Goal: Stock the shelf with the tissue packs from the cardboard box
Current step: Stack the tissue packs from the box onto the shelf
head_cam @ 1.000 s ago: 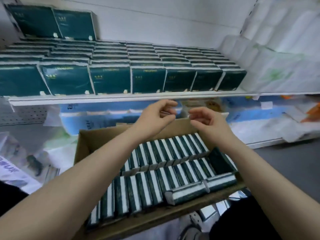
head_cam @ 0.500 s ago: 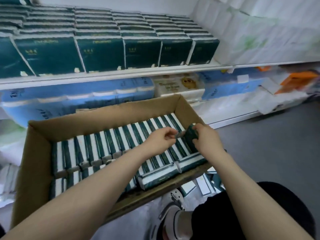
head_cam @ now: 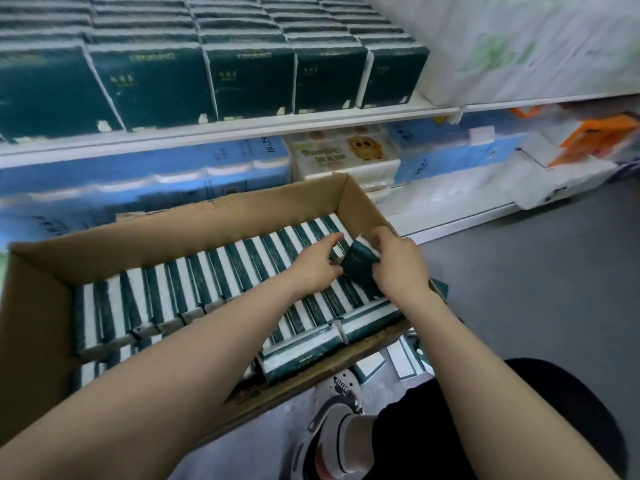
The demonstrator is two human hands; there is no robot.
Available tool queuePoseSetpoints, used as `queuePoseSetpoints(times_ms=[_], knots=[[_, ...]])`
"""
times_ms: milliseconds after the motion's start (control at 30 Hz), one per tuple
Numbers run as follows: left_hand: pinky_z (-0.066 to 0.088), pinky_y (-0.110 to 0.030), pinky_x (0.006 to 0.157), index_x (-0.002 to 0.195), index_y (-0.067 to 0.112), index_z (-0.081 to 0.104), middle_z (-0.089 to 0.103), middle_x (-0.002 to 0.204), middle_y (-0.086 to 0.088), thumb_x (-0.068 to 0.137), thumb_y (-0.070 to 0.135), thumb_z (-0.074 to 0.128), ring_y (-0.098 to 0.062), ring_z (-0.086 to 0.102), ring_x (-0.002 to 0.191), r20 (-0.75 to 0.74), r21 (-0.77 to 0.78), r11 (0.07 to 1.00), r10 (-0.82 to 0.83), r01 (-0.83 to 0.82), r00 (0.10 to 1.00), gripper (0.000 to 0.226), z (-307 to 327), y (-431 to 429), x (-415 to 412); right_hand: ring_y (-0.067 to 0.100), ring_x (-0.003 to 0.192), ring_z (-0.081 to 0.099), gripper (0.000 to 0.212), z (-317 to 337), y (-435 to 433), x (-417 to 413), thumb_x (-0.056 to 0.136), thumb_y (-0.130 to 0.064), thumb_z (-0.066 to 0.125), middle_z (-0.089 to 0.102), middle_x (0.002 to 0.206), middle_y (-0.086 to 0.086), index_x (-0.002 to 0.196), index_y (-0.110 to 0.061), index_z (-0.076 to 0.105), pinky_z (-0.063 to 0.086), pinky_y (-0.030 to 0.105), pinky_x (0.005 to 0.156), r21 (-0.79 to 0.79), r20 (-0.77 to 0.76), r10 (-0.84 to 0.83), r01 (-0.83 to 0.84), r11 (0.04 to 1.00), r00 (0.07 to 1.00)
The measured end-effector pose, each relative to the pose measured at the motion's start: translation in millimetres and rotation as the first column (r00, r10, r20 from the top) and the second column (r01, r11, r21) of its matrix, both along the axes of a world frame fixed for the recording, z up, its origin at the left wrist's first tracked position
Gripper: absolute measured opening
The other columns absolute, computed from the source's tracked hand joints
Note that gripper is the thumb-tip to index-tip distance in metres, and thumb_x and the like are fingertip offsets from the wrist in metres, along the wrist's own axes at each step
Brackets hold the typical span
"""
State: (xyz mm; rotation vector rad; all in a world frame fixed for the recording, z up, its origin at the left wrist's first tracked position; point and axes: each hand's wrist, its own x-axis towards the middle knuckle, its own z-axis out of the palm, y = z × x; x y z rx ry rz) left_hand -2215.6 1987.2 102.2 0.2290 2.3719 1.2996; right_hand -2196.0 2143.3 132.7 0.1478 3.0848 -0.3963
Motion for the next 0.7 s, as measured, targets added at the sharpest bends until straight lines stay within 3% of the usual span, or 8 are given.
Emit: queuePoseSetpoints(times_ms=[100, 233, 367, 500, 600, 700], knots=[[0.04, -0.02, 0.09, 0.147, 0.028, 0.035, 0.048, 0.143, 0.001, 0.091, 0.008, 0.062, -0.017, 0.051, 0.124, -0.067, 0.047, 0.998, 0.037, -0.033, 0.997, 0.065, 4.6, -9.1, -0.5, 0.021, 0.109, 0.057, 0.045, 0.9, 1.9, -5.9, 0.084, -0.003, 0.068, 0.067, 0.105, -0.002, 0.119, -0.029, 0.057, 0.049, 0.037, 0.093, -0.317, -0.028, 0.006, -0.014, 0.948, 1.0], [0.052, -0.036, 0.091, 0.122, 0.026, 0.055, 0.062, 0.118, 0.002, 0.089, 0.013, 0.065, -0.018, 0.06, 0.107, -0.078, 0.15, 0.982, 0.132, -0.119, 0.988, 0.037, 11.7, -23.7, -3.0, 0.011, 0.104, 0.062, 0.039, 4.9, 0.2, -9.5, 0.086, 0.001, 0.069, 0.069, 0.105, -0.009, 0.112, -0.027, 0.061, 0.051, 0.032, 0.095, -0.595, 0.041, 0.021, 0.008, 0.803, 0.999], [0.05, -0.039, 0.096, 0.116, 0.026, 0.054, 0.061, 0.116, 0.003, 0.09, 0.017, 0.065, -0.017, 0.059, 0.106, -0.083, 0.168, 0.96, 0.24, -0.224, 0.967, 0.03, 21.6, -42.8, -2.9, 0.011, 0.103, 0.061, 0.033, 7.6, -7.7, -15.1, 0.092, -0.007, 0.064, 0.065, 0.11, -0.006, 0.12, -0.023, 0.061, 0.053, 0.03, 0.091, -0.672, -0.011, -0.066, 0.041, 0.739, 0.998], [0.053, -0.041, 0.093, 0.126, 0.023, 0.049, 0.062, 0.117, 0.002, 0.091, 0.019, 0.064, -0.016, 0.06, 0.105, -0.095, 0.216, 0.922, 0.347, -0.321, 0.933, 0.038, 34.6, -67.4, 1.7, 0.012, 0.1, 0.061, 0.024, 16.8, -26.6, -18.5, 0.099, -0.023, 0.056, 0.063, 0.113, -0.003, 0.123, -0.022, 0.059, 0.052, 0.026, 0.073, -0.789, 0.047, -0.162, 0.136, 0.599, 0.986], [0.055, -0.035, 0.087, 0.127, 0.026, 0.042, 0.061, 0.12, 0.003, 0.094, 0.018, 0.061, -0.011, 0.061, 0.1, -0.104, 0.28, 0.893, 0.394, -0.353, 0.913, 0.039, 46.1, -87.7, 9.7, 0.013, 0.099, 0.062, 0.024, 24.0, -45.7, -16.9, 0.098, -0.036, 0.059, 0.065, 0.113, -0.002, 0.116, -0.021, 0.06, 0.055, 0.031, 0.083, -0.872, 0.126, -0.117, 0.166, 0.461, 0.985], [0.057, -0.039, 0.084, 0.122, 0.028, 0.041, 0.061, 0.118, 0.002, 0.095, 0.017, 0.059, -0.01, 0.062, 0.099, -0.115, 0.332, 0.864, 0.436, -0.379, 0.893, 0.035, 56.4, -108.5, 17.1, 0.011, 0.099, 0.065, 0.032, 28.4, -60.9, -16.5, 0.094, -0.027, 0.067, 0.066, 0.115, -0.002, 0.123, -0.017, 0.059, 0.052, 0.023, 0.078, -0.888, 0.082, -0.05, 0.095, 0.45, 0.995]])
